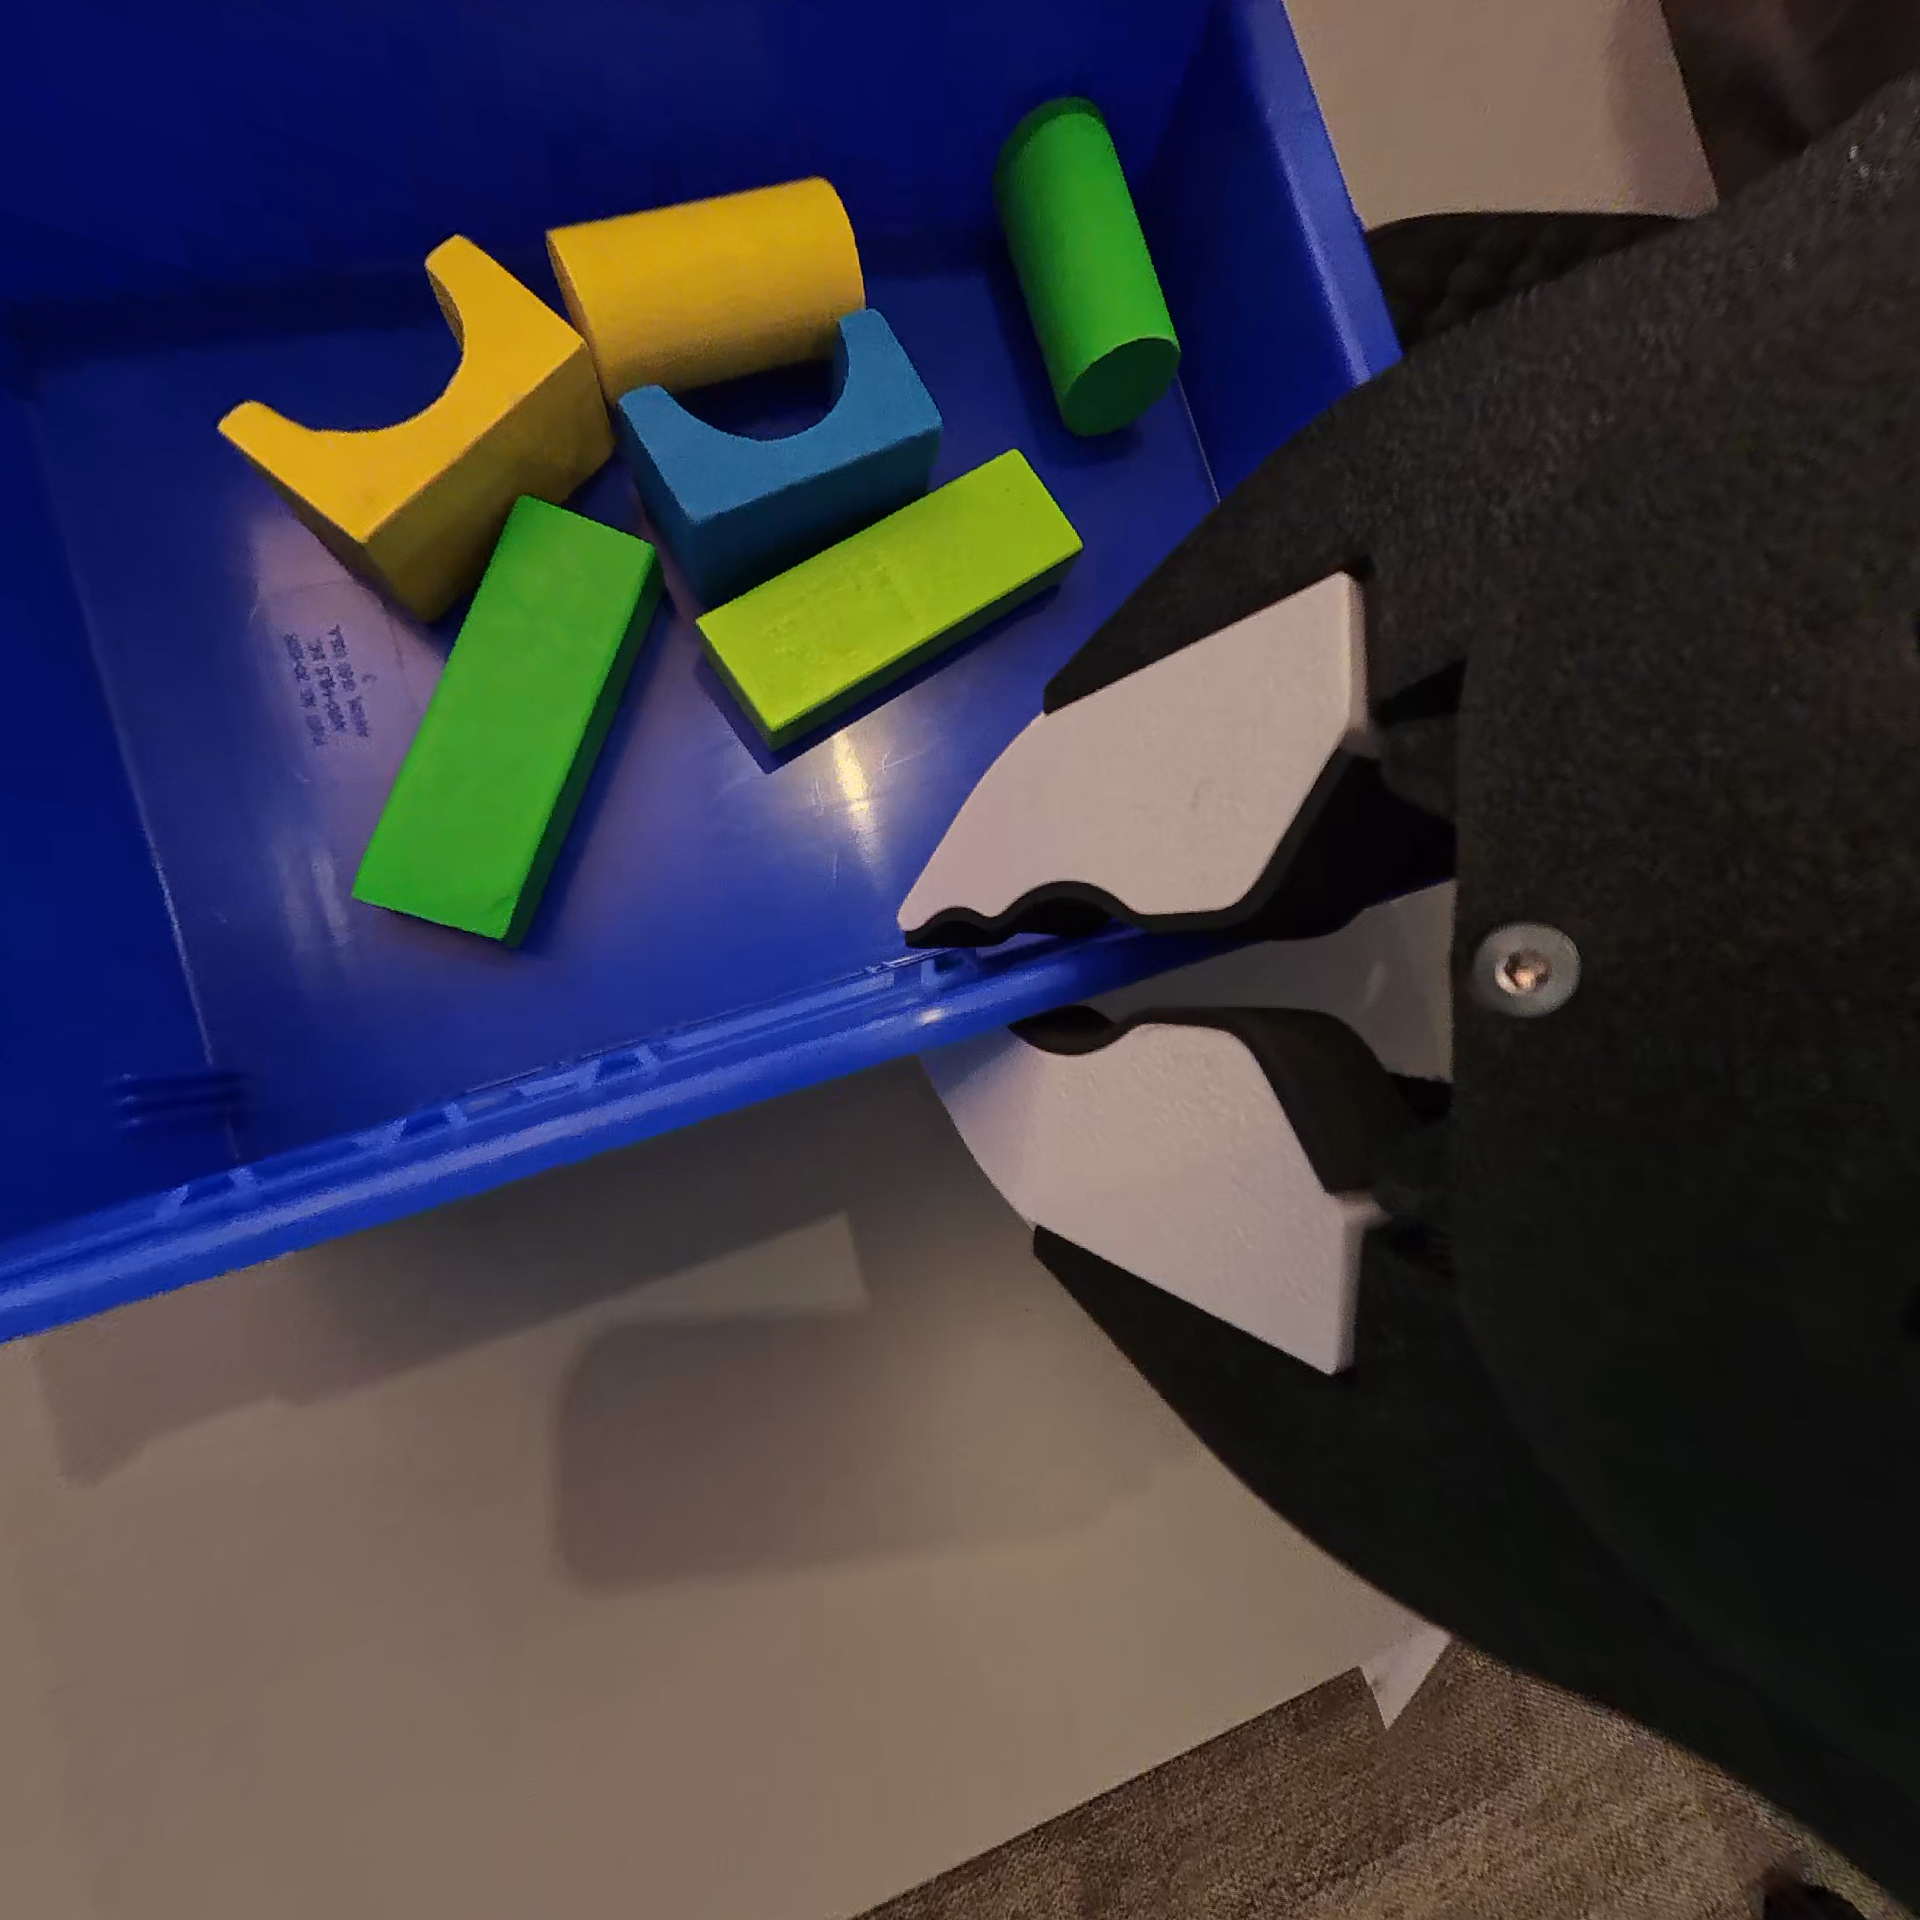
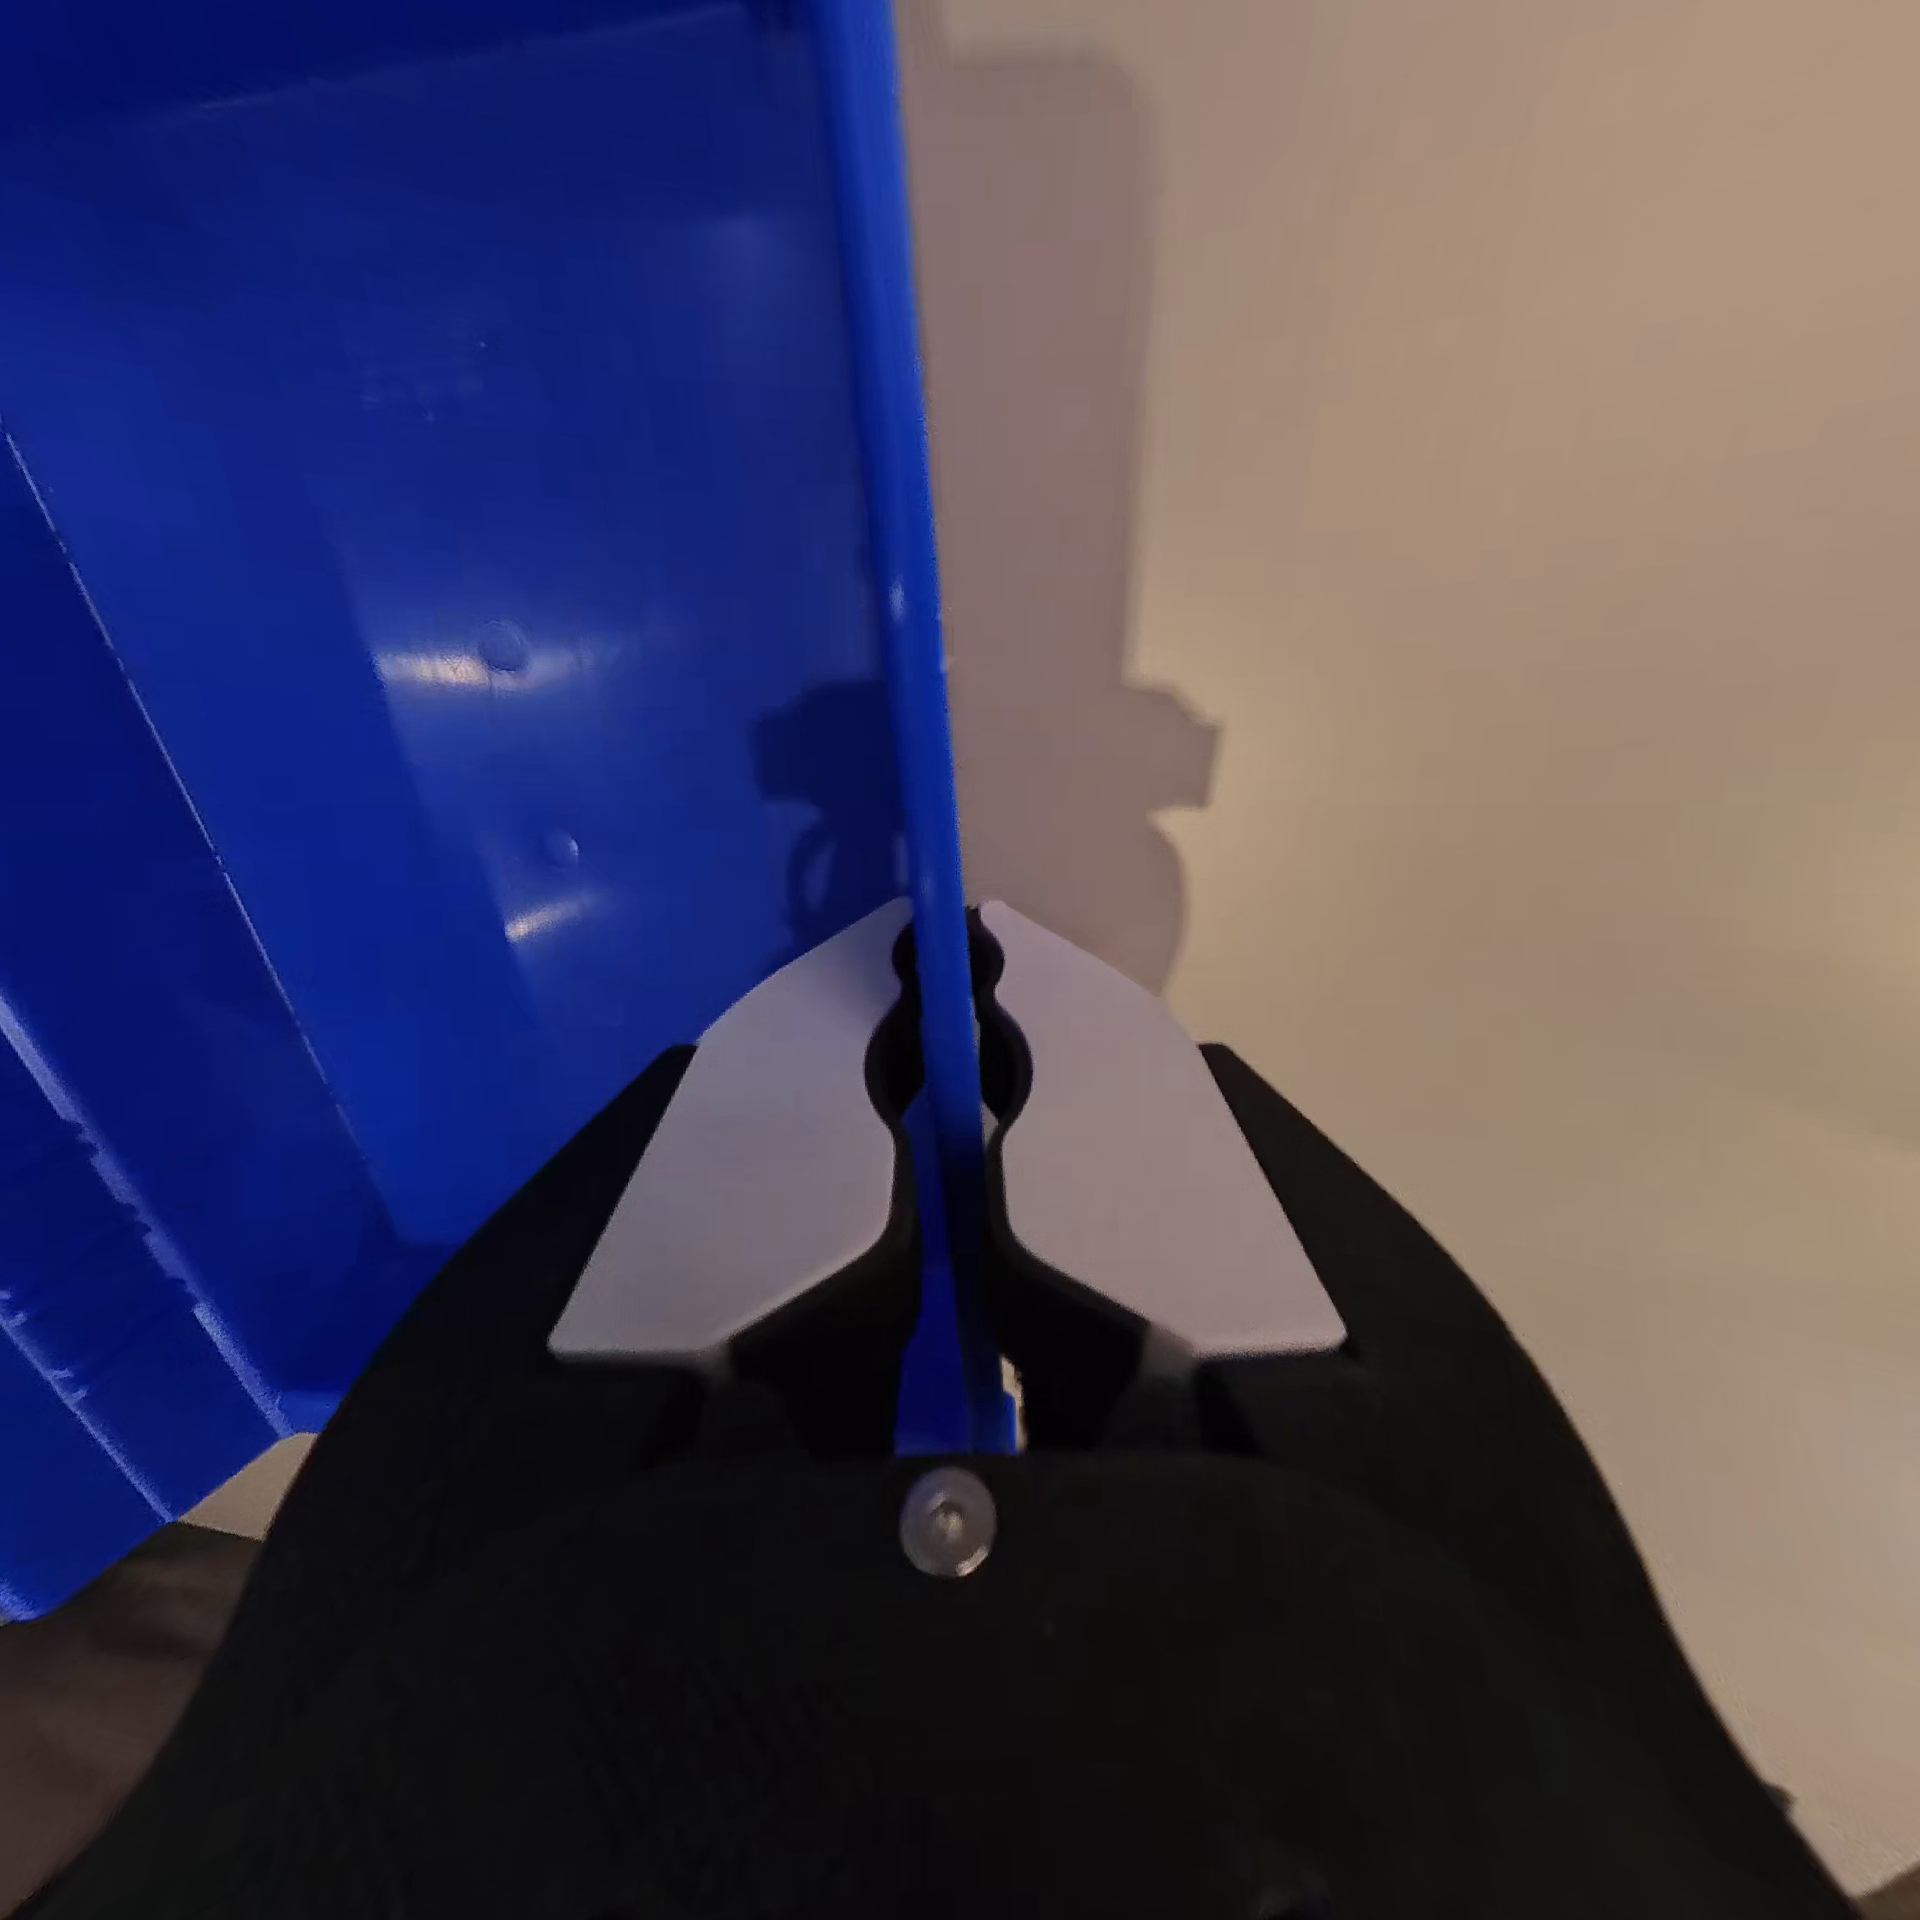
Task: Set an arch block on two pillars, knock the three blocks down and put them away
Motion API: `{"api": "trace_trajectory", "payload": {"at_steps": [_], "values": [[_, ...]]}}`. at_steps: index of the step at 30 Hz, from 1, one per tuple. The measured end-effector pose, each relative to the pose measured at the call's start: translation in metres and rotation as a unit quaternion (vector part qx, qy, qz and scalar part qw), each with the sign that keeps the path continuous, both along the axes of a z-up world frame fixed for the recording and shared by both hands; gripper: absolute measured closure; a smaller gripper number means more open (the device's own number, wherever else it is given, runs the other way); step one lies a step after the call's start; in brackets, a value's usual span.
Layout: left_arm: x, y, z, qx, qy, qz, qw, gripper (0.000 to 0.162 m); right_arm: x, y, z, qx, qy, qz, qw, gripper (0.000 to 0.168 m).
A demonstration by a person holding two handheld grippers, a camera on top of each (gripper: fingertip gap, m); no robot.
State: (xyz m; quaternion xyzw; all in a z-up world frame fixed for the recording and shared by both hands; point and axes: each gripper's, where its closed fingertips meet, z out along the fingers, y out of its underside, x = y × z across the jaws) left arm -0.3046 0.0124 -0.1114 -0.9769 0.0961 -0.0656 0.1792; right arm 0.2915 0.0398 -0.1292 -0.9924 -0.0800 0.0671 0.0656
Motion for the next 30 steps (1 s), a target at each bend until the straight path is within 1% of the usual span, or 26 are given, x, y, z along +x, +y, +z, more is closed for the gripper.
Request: {"api": "trace_trajectory", "payload": {"at_steps": [7, 12, 14, 17, 19, 20, 21, 22, 23, 25, 27, 28, 30], "values": [[0.001, -0.001, 0.003, 0.014, -0.025, 0.006, 1.000, 0.153, 0.103, -0.008, -0.001, 0.003, -0.007, -0.049, 0.999, 0.160], [0.000, 0.001, 0.002, 0.009, 0.005, 0.002, 1.000, 0.155, 0.158, -0.015, -0.001, -0.002, -0.013, -0.070, 0.997, 0.160], [0.000, 0.002, 0.001, 0.011, 0.013, 0.001, 1.000, 0.155, 0.174, -0.017, -0.002, -0.001, -0.017, -0.081, 0.997, 0.159], [0.001, 0.003, 0.002, 0.018, 0.001, -0.004, 1.000, 0.154, 0.185, -0.020, -0.002, 0.009, -0.016, -0.078, 0.997, 0.158], [0.001, 0.002, 0.009, 0.033, -0.015, 0.001, 0.999, 0.153, 0.191, -0.020, 0.000, 0.027, -0.043, -0.059, 0.997, 0.154], [0.001, 0.002, 0.015, 0.044, -0.023, 0.004, 0.999, 0.153, 0.195, -0.019, 0.003, 0.043, -0.064, -0.052, 0.996, 0.149], [0.000, 0.002, 0.023, 0.058, -0.029, 0.010, 0.998, 0.154, 0.198, -0.015, 0.008, 0.066, -0.081, -0.047, 0.993, 0.144], [-0.002, 0.001, 0.033, 0.076, -0.030, 0.018, 0.997, 0.152, 0.200, -0.011, 0.016, 0.095, -0.092, -0.046, 0.990, 0.143], [-0.005, -0.001, 0.044, 0.091, -0.026, 0.026, 0.995, 0.154, 0.203, -0.006, 0.027, 0.126, -0.106, -0.050, 0.985, 0.139], [-0.009, -0.008, 0.073, 0.136, -0.011, 0.042, 0.990, 0.159, 0.210, 0.003, 0.057, 0.198, -0.131, -0.066, 0.969, 0.138], [-0.005, -0.017, 0.109, 0.195, 0.002, 0.047, 0.980, 0.157, 0.215, 0.011, 0.097, 0.284, -0.157, -0.083, 0.942, 0.138], [0.005, -0.020, 0.128, 0.232, -0.005, 0.032, 0.972, 0.157, 0.214, 0.014, 0.118, 0.329, -0.164, -0.084, 0.926, 0.138], [0.036, -0.027, 0.164, 0.312, -0.040, -0.020, 0.949, 0.153, 0.199, 0.020, 0.160, 0.423, -0.145, -0.065, 0.892, 0.138]]}}
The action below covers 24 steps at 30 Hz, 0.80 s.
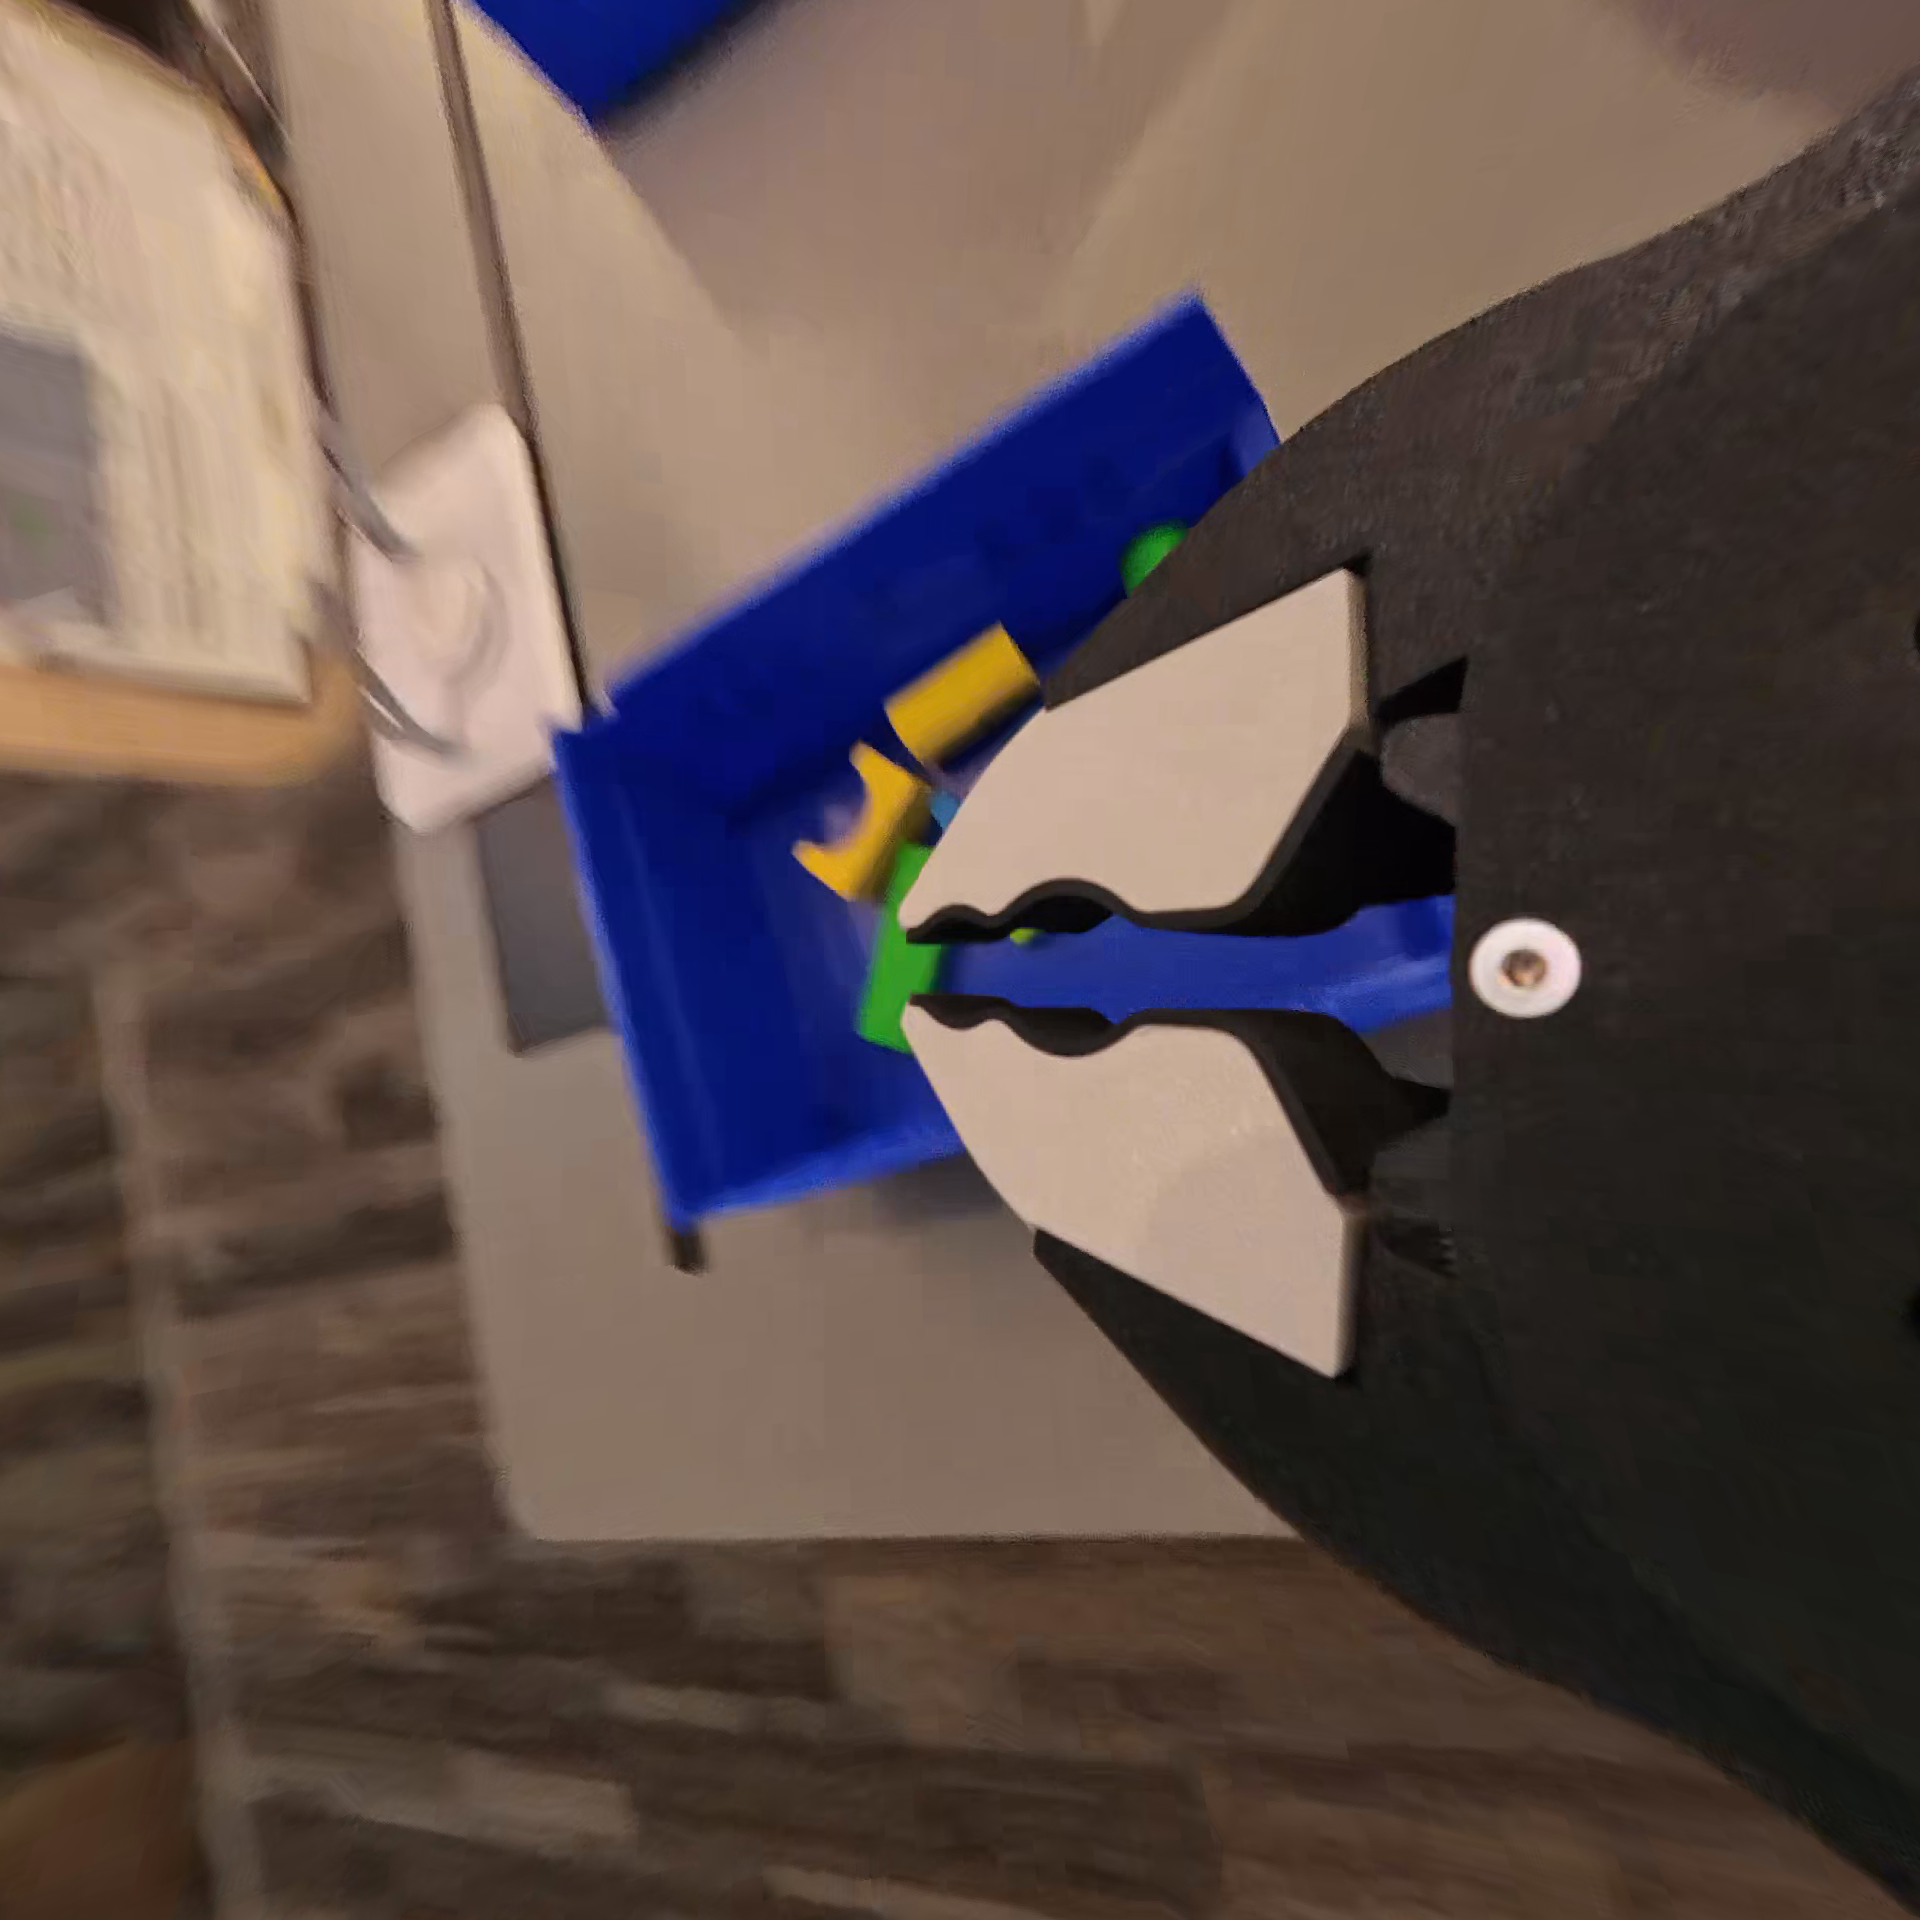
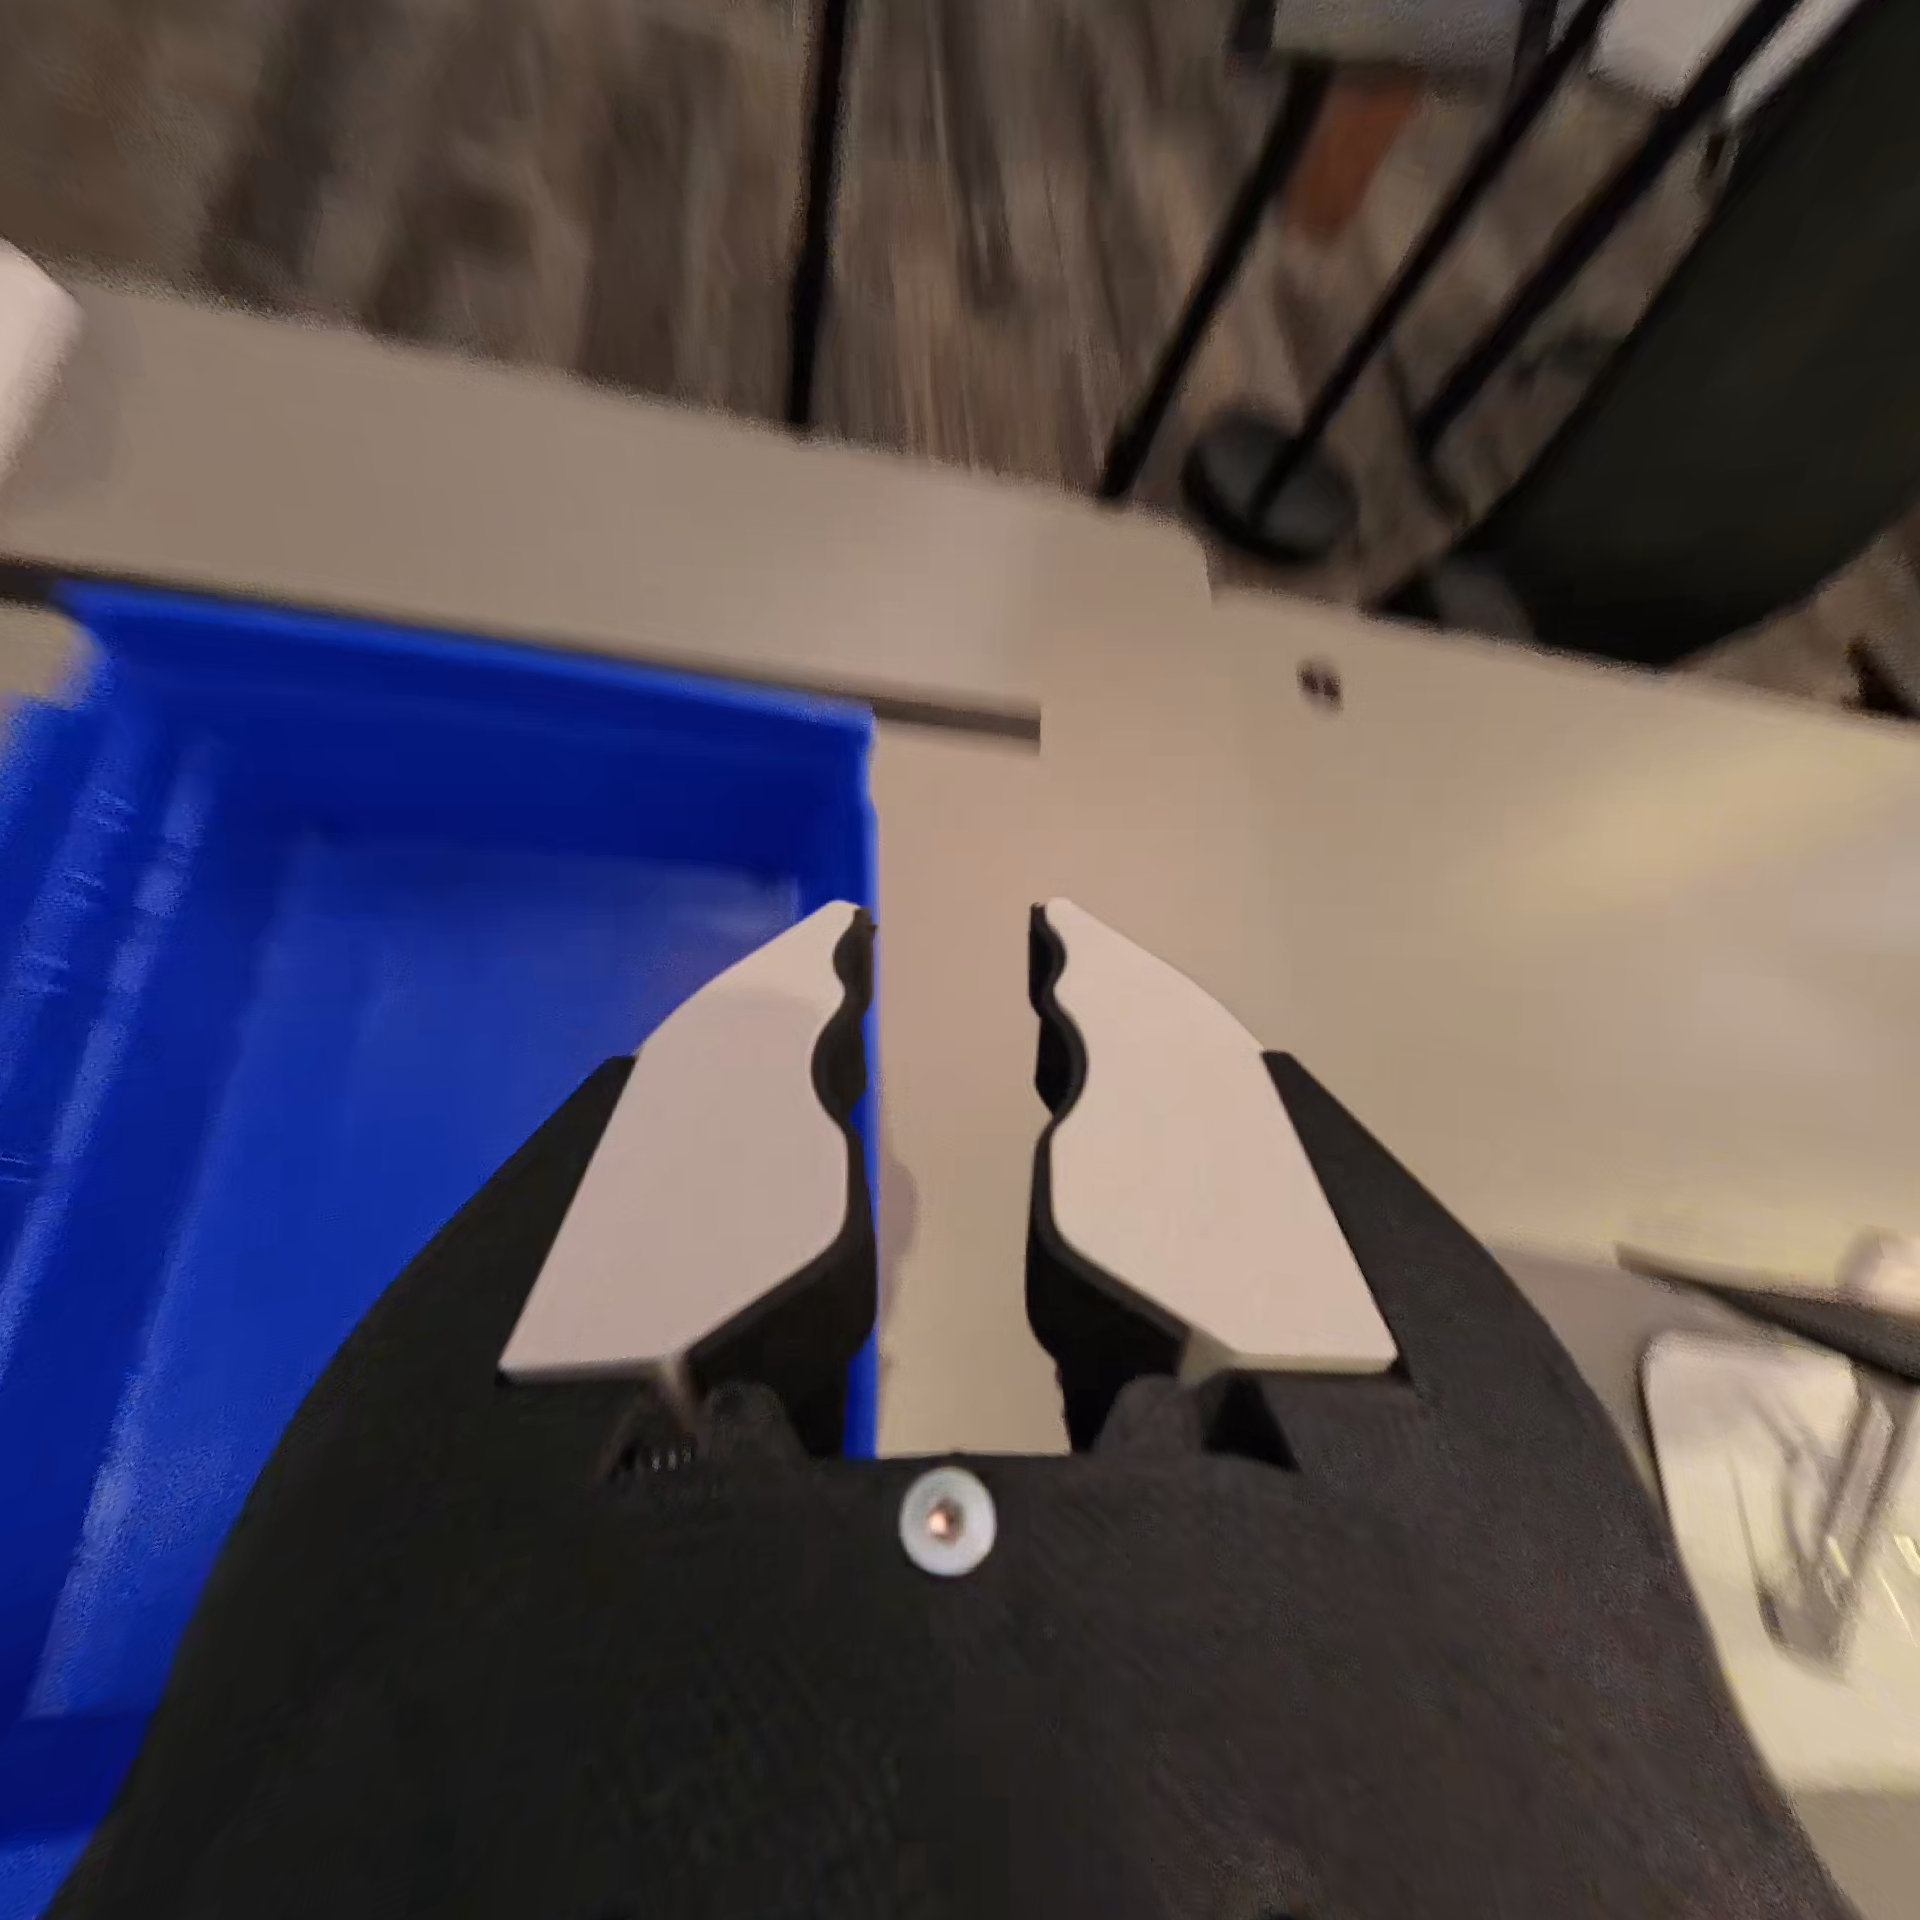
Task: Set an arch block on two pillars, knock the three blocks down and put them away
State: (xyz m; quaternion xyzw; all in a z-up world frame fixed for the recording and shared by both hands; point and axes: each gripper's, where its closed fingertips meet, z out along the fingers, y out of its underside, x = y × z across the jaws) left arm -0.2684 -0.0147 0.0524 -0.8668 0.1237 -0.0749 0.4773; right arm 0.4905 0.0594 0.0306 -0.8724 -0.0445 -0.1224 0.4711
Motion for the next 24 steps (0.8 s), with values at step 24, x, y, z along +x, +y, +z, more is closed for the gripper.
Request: {"api": "trace_trajectory", "payload": {"at_steps": [24], "values": [[0.055, -0.009, -0.182, -0.369, 0.074, 0.083, 0.923, 0.115, -0.092, 0.009, 0.065, 0.165, 0.084, 0.224, 0.957, 0.122]]}}
